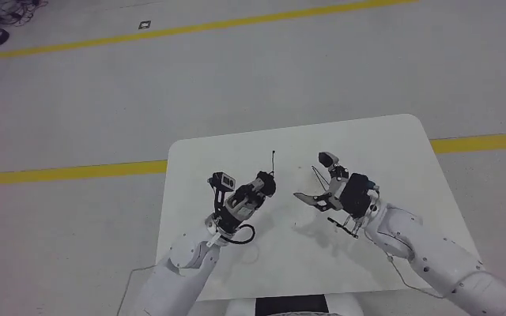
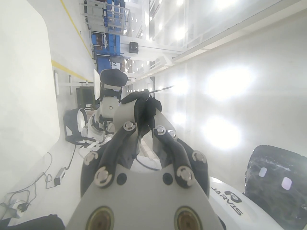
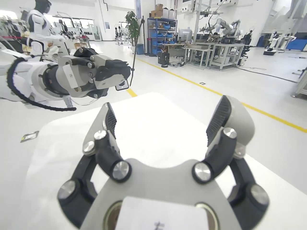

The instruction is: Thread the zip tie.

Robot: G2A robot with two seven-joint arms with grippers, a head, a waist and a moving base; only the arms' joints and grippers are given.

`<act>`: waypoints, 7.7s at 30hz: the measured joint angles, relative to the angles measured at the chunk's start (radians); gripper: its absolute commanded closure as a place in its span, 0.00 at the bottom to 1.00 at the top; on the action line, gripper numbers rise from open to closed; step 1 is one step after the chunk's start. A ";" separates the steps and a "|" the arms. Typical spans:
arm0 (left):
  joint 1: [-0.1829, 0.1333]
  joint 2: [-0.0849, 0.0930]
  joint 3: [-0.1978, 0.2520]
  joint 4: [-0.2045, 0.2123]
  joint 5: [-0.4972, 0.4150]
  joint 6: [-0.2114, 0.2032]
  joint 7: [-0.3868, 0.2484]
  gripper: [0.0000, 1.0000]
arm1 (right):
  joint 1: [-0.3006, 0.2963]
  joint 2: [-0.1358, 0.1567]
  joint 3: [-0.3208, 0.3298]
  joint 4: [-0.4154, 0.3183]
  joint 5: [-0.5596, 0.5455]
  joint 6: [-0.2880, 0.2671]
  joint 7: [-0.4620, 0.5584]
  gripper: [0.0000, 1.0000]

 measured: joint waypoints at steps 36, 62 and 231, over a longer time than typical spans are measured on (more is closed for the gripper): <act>-0.002 -0.016 0.008 0.041 -0.443 0.143 -0.165 1.00 | 0.128 -0.139 -0.161 0.212 -0.359 0.313 -0.375 0.00; -0.002 -0.016 0.008 0.041 -0.443 0.143 -0.165 1.00 | 0.202 -0.266 -0.233 0.403 -0.347 0.369 -0.503 0.72; 0.001 -0.051 0.010 0.007 -0.678 0.200 -0.496 1.00 | 0.022 -0.208 0.077 0.346 -0.106 0.178 -0.598 0.00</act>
